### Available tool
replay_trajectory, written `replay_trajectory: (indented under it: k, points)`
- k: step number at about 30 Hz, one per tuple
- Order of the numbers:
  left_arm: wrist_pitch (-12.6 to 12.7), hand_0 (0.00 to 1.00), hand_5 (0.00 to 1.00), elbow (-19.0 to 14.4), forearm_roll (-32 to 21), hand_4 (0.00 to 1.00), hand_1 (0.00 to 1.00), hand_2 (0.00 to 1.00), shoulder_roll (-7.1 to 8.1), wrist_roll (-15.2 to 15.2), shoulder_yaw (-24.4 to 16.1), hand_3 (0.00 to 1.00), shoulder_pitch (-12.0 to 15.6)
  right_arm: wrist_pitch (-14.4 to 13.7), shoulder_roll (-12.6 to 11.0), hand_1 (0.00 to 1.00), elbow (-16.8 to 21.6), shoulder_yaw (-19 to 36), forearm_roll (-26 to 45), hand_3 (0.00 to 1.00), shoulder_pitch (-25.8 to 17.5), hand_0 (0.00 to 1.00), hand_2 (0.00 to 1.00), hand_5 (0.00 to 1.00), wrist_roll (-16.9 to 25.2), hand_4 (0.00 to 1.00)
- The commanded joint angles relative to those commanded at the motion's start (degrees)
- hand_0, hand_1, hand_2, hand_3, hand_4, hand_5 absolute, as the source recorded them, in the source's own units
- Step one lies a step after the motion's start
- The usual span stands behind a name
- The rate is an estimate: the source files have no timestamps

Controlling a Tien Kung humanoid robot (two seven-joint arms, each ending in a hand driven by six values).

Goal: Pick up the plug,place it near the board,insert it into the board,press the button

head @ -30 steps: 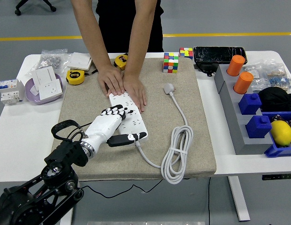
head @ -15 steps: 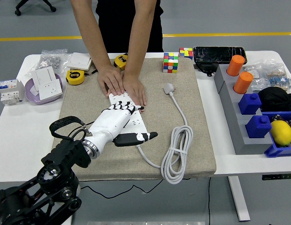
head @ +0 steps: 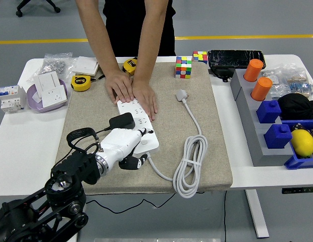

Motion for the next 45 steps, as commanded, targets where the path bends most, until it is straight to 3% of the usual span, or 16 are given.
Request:
replay_trajectory:
  k: [5, 13, 30, 45]
  points:
    - [0.2, 0.156, 0.002, 3.5, 0.5, 0.535, 0.061, 0.154, -0.35, -0.8, 0.3, 0.934, -0.4, 0.0, 0.0, 0.722, 0.0, -0.1, -0.1, 0.762, 0.0, 0.83, 0.719, 0.989, 0.0, 0.998]
    - [0.1, 0.157, 0.002, 6.1, 0.9, 0.545, 0.061, 0.154, -0.4, -1.4, 0.5, 0.927, -0.3, 0.0, 0.0, 0.722, 0.0, 0.0, -0.3, 0.762, -0.1, 0.829, 0.719, 0.99, -0.1, 0.998]
    - [-0.2, 0.16, 0.002, 4.7, 0.9, 0.548, 0.06, 0.154, 0.33, -1.6, 0.3, 0.909, 0.4, 0.1, 0.0, 0.722, 0.0, -0.1, -0.3, 0.762, -0.2, 0.828, 0.719, 0.991, 0.0, 0.998]
    - [-1.8, 0.16, 0.002, 6.2, 1.2, 0.548, 0.06, 0.154, 0.55, -1.4, 0.7, 0.889, 0.1, 0.0, 0.0, 0.722, 0.0, 0.1, -0.2, 0.762, 0.0, 0.828, 0.719, 0.994, 0.0, 0.998]
